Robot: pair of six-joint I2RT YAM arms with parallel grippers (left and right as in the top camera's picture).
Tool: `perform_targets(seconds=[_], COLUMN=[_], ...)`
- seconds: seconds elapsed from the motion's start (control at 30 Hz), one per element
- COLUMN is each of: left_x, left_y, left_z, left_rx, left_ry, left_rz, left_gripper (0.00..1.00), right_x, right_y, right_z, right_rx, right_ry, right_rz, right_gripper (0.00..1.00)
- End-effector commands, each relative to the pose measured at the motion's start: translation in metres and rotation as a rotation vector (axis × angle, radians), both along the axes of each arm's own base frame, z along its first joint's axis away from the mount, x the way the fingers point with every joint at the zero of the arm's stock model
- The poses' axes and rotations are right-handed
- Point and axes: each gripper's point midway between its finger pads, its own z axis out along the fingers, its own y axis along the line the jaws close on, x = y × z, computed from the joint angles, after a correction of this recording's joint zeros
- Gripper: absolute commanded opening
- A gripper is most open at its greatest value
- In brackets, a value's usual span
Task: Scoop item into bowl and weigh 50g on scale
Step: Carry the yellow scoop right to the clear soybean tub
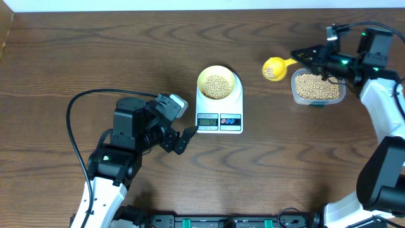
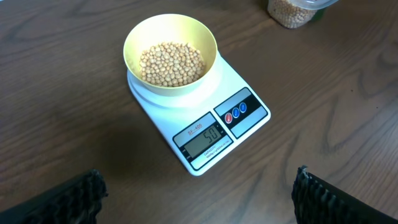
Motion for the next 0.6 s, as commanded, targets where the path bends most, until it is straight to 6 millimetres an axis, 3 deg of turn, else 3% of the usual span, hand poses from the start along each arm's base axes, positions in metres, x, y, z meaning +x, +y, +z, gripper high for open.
perform_targets(seconds=[0.0, 0.57], left_x=[0.000, 0.000], left_y=[0.002, 0.002], left_z=[-0.004, -0.004], left_rx=[-0.001, -0.002], left_ry=[0.015, 0.014], left_rz=[0.018, 0.018], left_gripper=[0.98, 0.98], right_x=[-0.010, -0.021], right_y=[-0.016, -0.135], right_z=[0.009, 0.005], right_rx=[0.022, -0.219], right_ry=[-0.105, -0.371], right_rz=[0.057, -0.105], right_gripper=[0.01, 0.02])
